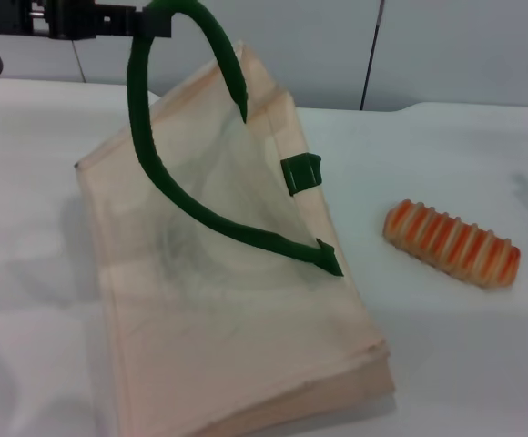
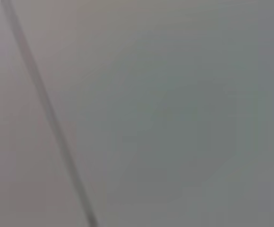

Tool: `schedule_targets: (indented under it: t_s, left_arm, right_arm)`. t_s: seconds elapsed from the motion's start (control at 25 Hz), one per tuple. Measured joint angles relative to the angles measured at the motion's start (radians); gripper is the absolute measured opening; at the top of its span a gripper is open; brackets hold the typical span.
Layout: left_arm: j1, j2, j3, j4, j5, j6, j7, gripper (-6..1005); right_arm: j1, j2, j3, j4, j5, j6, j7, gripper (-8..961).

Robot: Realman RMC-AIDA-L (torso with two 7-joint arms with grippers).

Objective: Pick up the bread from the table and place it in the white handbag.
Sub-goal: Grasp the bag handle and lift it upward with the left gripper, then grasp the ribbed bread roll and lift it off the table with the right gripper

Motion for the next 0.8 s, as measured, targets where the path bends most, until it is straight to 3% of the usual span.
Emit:
schedule_targets:
  t_s: [0.28,0.4,0.6,0.8]
  left_arm:
    - [0.004,-0.002,0.000,0.000,0.003,-0.004,0.000,153]
    - [0.014,-0.001,0.000,-0.004,0.004,-0.004,-0.005,154]
    - [0.032,-0.002,0.000,-0.006,0.016,-0.009,-0.009,156]
    - [0.042,-0.007,0.000,-0.008,0.017,-0.013,-0.011,158]
  right_arm:
    - [0.011,-0.041,-0.027,-0.304,-0.609,0.036,0.416,893]
    - [0.015,-0.036,-0.027,-0.390,-0.775,0.134,0.474,893]
    - [0.023,-0.010,-0.026,-0.535,-1.009,0.276,0.527,893]
    - [0.044,0.006,-0.028,-0.602,-1.136,0.377,0.537,893]
